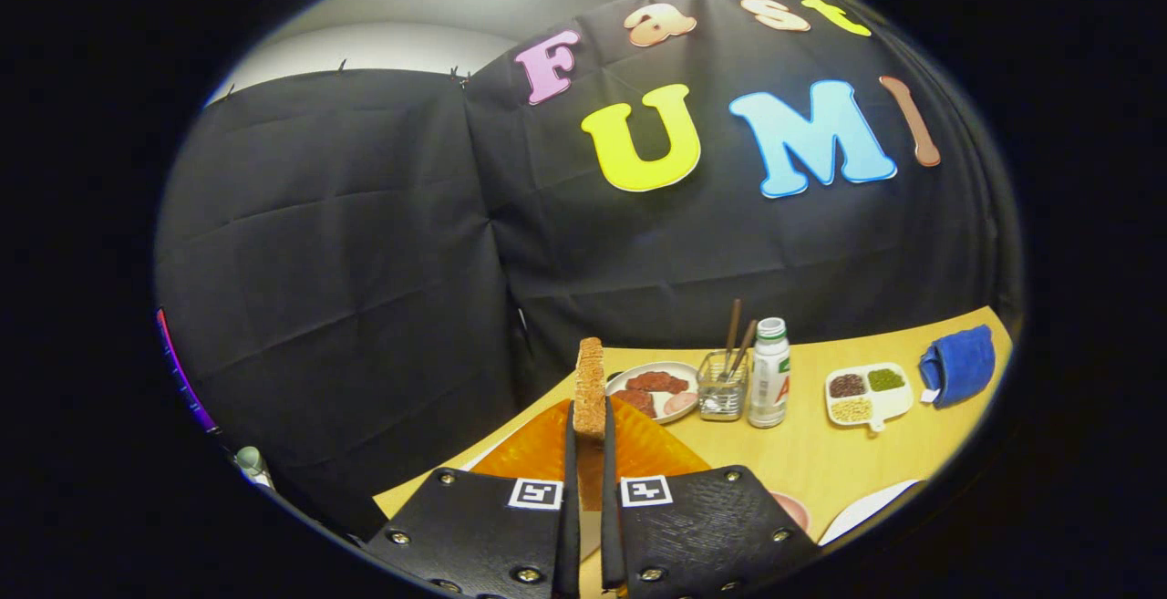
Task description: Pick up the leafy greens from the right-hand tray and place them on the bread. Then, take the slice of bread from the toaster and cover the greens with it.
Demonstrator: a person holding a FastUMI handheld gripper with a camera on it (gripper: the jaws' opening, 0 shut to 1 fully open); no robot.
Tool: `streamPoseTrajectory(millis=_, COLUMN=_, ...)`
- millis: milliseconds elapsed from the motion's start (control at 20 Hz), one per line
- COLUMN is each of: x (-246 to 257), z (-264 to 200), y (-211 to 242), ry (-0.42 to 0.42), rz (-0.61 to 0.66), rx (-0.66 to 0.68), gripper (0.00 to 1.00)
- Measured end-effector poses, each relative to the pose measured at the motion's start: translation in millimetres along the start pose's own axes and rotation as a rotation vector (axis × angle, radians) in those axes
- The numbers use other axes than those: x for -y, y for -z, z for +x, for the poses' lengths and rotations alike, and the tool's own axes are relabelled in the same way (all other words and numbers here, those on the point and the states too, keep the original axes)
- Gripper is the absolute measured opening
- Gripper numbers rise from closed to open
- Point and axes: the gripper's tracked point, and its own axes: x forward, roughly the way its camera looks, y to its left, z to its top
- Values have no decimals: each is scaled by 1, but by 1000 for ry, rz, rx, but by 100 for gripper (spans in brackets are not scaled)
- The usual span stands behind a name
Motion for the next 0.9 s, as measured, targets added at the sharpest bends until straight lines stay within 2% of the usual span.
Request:
streamPoseTrajectory(millis=150, x=37, z=-11, y=16, ry=71, rz=-45, rx=-11, gripper=9)
streamPoseTrajectory(millis=500, x=96, z=-28, y=72, ry=163, rz=-85, rx=-111, gripper=9)
streamPoseTrajectory(millis=900, x=131, z=-33, y=119, ry=230, rz=-155, rx=-181, gripper=9)
